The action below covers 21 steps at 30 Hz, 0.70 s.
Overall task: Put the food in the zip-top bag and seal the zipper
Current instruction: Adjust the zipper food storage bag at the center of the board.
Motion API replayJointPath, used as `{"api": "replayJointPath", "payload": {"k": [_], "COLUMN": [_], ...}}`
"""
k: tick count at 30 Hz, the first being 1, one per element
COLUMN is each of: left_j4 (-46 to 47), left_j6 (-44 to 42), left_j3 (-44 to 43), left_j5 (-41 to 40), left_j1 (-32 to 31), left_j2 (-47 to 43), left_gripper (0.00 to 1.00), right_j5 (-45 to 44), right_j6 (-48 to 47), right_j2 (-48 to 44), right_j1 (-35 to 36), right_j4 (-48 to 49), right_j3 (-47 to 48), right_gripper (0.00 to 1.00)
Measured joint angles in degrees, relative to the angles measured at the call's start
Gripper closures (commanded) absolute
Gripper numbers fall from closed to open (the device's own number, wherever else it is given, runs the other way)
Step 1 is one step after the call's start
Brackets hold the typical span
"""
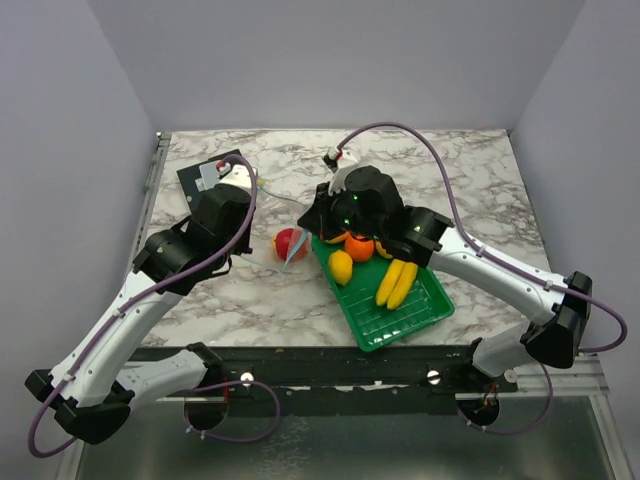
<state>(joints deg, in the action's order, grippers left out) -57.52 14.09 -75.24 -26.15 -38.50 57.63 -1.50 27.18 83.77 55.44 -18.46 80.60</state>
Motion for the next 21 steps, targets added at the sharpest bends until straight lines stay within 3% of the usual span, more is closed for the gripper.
{"api": "replayJointPath", "payload": {"k": [9,16,21], "left_j4": [0.9,7.8,10.7], "left_j6": [1.3,4.6,6.8], "left_j3": [1.5,15.2,19.4], "left_j5": [7.9,9.0,9.2], "left_j1": [0.0,0.0,0.0], "left_j2": [-1.4,-1.0,2.3], "left_gripper": [0.98,1.0,1.0], "right_j5": [-1.1,-1.1,-0.9], "right_j6": [-1.2,0.2,1.6], "right_j2": [1.0,7.5,13.1], "right_j1": [0.0,0.0,-0.4], "right_j4": [-4.4,-3.4,-3.1], "right_j3": [3.9,1.4,-2.2], "right_gripper": [0.99,1.0,0.99]}}
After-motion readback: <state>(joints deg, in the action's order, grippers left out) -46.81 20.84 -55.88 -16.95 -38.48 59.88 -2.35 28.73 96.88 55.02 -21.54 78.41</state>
